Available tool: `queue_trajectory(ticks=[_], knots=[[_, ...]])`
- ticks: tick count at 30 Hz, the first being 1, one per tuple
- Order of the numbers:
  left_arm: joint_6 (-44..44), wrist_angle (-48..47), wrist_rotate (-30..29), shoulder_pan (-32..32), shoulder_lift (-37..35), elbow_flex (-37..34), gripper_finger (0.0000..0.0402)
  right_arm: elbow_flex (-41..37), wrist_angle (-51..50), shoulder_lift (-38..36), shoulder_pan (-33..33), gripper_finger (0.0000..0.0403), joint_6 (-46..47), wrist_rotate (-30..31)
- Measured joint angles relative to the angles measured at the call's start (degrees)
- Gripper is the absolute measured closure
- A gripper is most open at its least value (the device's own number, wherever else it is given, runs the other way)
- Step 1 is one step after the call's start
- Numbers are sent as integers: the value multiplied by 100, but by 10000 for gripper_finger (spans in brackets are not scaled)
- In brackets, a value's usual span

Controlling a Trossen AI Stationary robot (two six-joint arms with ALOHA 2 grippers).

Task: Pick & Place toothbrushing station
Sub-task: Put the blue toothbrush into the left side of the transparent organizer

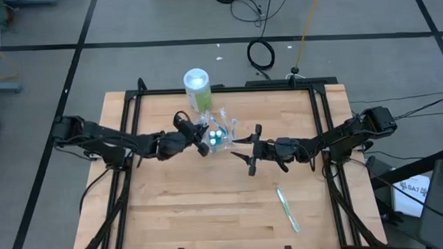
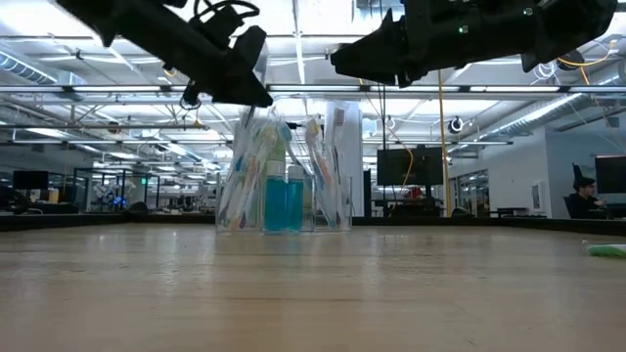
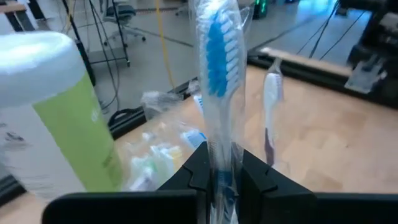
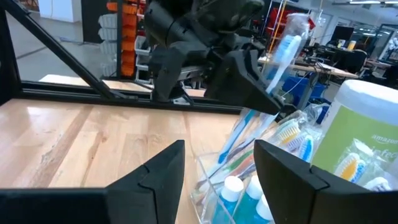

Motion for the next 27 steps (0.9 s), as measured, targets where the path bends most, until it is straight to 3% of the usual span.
queue_trajectory(ticks=[4, 16, 27], knots=[[-66, 532, 27, -21, 27, -304, 374, 0, 7, 0, -7, 216, -47, -2], [-676, 486, -3, -15, 358, -646, 368, 0, -126, 0, -7, 219, 30, -15], [-1304, 72, 255, -15, 545, -638, 331, 2, -375, 0, -7, 218, 382, -22]])
